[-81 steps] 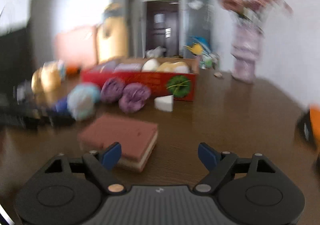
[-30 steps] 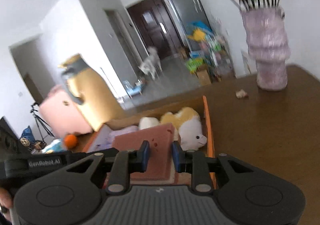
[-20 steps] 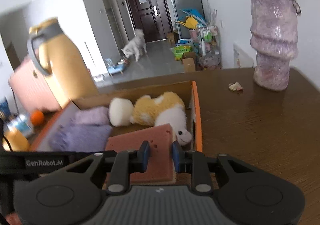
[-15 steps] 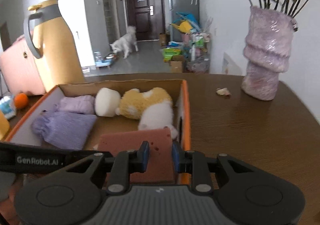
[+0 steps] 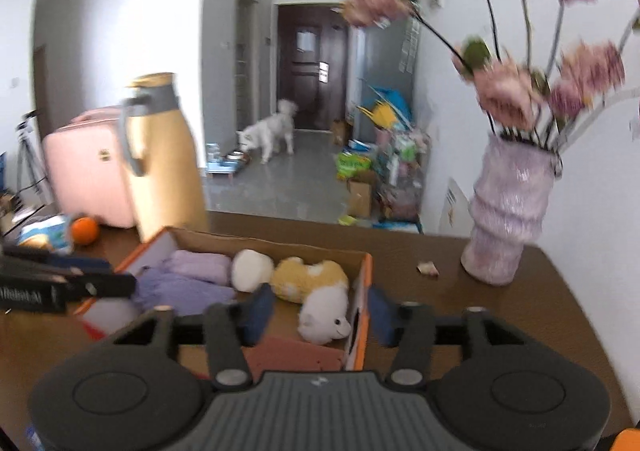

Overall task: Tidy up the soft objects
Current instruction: 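Open both grippers to release the sponge block in the box, then move both grippers back to the blue tissue pack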

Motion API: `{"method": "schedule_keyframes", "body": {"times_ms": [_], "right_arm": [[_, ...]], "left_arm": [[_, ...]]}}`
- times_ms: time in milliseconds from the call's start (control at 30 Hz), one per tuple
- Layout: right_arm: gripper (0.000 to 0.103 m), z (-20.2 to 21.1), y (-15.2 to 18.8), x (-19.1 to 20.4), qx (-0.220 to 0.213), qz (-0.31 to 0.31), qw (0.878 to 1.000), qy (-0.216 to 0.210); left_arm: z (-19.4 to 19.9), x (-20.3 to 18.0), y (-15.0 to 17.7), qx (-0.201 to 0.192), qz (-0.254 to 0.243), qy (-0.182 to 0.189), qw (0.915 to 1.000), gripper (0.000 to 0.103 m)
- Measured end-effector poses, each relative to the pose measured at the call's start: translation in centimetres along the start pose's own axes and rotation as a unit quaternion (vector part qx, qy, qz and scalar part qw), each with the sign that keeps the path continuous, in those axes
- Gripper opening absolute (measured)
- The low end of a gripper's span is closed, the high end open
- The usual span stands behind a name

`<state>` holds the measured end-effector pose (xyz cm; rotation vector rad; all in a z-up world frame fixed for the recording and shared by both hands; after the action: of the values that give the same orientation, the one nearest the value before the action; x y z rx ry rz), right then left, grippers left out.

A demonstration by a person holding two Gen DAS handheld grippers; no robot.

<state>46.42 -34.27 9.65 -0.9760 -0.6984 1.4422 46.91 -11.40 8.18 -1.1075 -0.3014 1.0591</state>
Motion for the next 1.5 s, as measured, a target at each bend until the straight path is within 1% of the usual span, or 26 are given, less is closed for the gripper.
{"method": "schedule_keyframes", "body": {"times_ms": [33,67,100,133,200,267,367,500,600,667,767,833,933,1033,1100,1167,1233,1300,1333,1400,1500], "right_arm": [[0.061,1.0,0.0,0.0,-0.011,0.001,1.0,-0.002],[0.063,2.0,0.2,0.1,-0.022,0.001,1.0,-0.006],[0.069,2.8,0.2,0.1,-0.035,-0.002,0.999,-0.008],[0.076,3.8,0.4,0.2,-0.052,-0.009,0.999,-0.006],[0.078,5.2,0.8,0.7,-0.081,-0.011,0.997,0.002],[0.078,6.7,1.3,1.6,-0.104,0.0,0.995,0.004],[0.08,8.7,1.6,2.9,-0.128,0.01,0.992,-0.001],[0.083,10.9,2.1,3.8,-0.147,0.013,0.989,-0.001],[0.083,11.8,3.2,4.0,-0.151,0.004,0.989,-0.004],[0.083,12.5,4.8,4.0,-0.15,-0.013,0.989,-0.011],[0.083,13.6,7.7,4.0,-0.139,-0.027,0.99,-0.019],[0.083,14.6,9.8,4.2,-0.134,-0.03,0.99,-0.018],[0.084,16.4,13.0,4.6,-0.128,-0.028,0.991,-0.02],[0.085,18.2,16.4,5.2,-0.114,-0.031,0.993,-0.026],[0.085,19.3,18.5,5.8,-0.103,-0.023,0.994,-0.034],[0.085,20.4,20.3,6.4,-0.091,-0.018,0.995,-0.038],[0.087,21.2,22.1,7.0,-0.072,-0.02,0.996,-0.05],[0.087,21.7,23.5,7.4,-0.048,-0.028,0.996,-0.064],[0.087,22.0,24.2,7.6,-0.039,-0.033,0.996,-0.073],[0.087,22.4,25.1,8.0,-0.03,-0.026,0.996,-0.079],[0.087,22.6,25.5,8.2,-0.028,-0.013,0.997,-0.067]], "left_arm": [[1.4,0.2,0.2,-0.013,-0.012,-0.025,0.9995,0.086],[2.8,0.4,0.5,-0.031,-0.025,-0.057,0.9976,0.087],[3.9,0.4,0.8,-0.043,-0.031,-0.077,0.9956,0.087],[5.2,0.5,1.3,-0.059,-0.036,-0.096,0.993,0.088],[6.9,0.3,2.0,-0.08,-0.038,-0.113,0.9896,0.09],[8.6,0.0,2.7,-0.095,-0.039,-0.123,0.9871,0.091],[10.4,-0.7,3.3,-0.107,-0.046,-0.128,0.9848,0.093],[12.6,-1.6,4.3,-0.123,-0.057,-0.132,0.982,0.094],[13.9,-2.3,5.4,-0.133,-0.062,-0.132,0.9803,0.095],[14.8,-2.6,7.0,-0.141,-0.064,-0.138,0.9783,0.095],[15.9,-3.4,10.0,-0.136,-0.083,-0.153,0.9752,0.096],[17.0,-4.2,12.3,-0.139,-0.099,-0.155,0.9732,0.097],[18.8,-5.3,15.5,-0.142,-0.111,-0.151,0.972,0.099],[20.6,-5.8,18.6,-0.134,-0.1,-0.15,0.9745,0.099],[21.7,-5.8,20.3,-0.128,-0.085,-0.153,0.9762,0.099],[22.7,-5.7,22.1,-0.118,-0.058,-0.15,0.98,0.1],[23.2,-5.5,23.5,-0.103,-0.044,-0.14,0.9838,0.1],[23.1,-5.3,24.9,-0.084,-0.041,-0.153,0.9838,0.1],[22.9,-5.2,25.5,-0.076,-0.042,-0.159,0.9834,0.1],[22.6,-5.0,26.1,-0.065,-0.037,-0.158,0.9846,0.1],[22.0,-4.5,26.3,-0.056,-0.03,-0.152,0.9864,0.1]]}}
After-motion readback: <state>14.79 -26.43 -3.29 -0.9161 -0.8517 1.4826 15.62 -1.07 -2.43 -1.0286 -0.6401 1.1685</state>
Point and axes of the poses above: each gripper's, at about its wrist camera, not at the fingertips, and z roughly against the way its jaws point, x to its left, y to its underside, the point moved 3 cm from there along -z, roughly the way its jaws point, and after that the axes turned 13 degrees about y, right-handed, at the moved point
